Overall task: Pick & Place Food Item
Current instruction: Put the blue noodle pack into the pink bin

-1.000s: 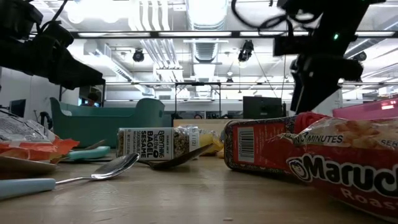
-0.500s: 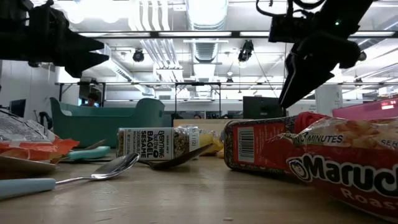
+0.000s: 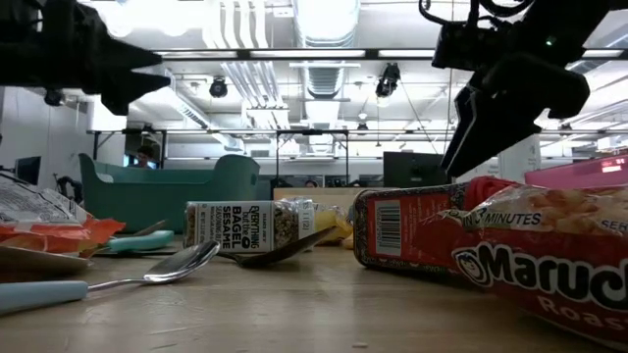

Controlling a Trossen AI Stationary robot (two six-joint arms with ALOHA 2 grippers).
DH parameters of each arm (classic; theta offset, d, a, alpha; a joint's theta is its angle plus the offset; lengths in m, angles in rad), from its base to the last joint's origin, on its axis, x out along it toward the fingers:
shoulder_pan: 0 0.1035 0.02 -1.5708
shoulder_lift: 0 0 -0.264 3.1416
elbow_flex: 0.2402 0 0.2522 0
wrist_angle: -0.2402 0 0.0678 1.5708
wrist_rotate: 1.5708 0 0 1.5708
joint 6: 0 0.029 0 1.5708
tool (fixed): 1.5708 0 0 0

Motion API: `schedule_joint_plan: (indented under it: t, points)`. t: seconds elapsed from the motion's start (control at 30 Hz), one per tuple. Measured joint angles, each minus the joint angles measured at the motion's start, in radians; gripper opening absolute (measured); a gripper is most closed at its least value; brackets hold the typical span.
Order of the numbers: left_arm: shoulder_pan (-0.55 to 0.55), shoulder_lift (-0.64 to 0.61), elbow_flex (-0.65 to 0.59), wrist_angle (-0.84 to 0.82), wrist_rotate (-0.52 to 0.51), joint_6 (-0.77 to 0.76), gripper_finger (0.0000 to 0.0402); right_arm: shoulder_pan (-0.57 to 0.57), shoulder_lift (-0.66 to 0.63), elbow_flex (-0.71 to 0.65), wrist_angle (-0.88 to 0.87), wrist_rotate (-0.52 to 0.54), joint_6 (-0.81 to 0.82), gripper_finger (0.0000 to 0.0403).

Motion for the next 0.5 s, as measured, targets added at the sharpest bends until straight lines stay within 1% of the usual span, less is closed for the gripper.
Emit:
schedule_joint_plan:
  t: [0.13, 0.33, 0.5]
  points:
    - [0.000, 0.000, 0.031, -0.083, 0.010, 0.002, 0.0261, 0.011, 0.064, 0.002, 0.011, 0.000, -0.008, 0.0271]
    - [0.000, 0.002, 0.026, -0.181, 0.010, 0.009, 0.0261, 0.010, 0.169, 0.052, 0.008, 0.011, -0.031, 0.0271]
    - [0.000, 0.005, 0.026, -0.187, 0.007, 0.008, 0.0261, 0.010, 0.206, 0.080, -0.003, 0.030, -0.039, 0.0271]
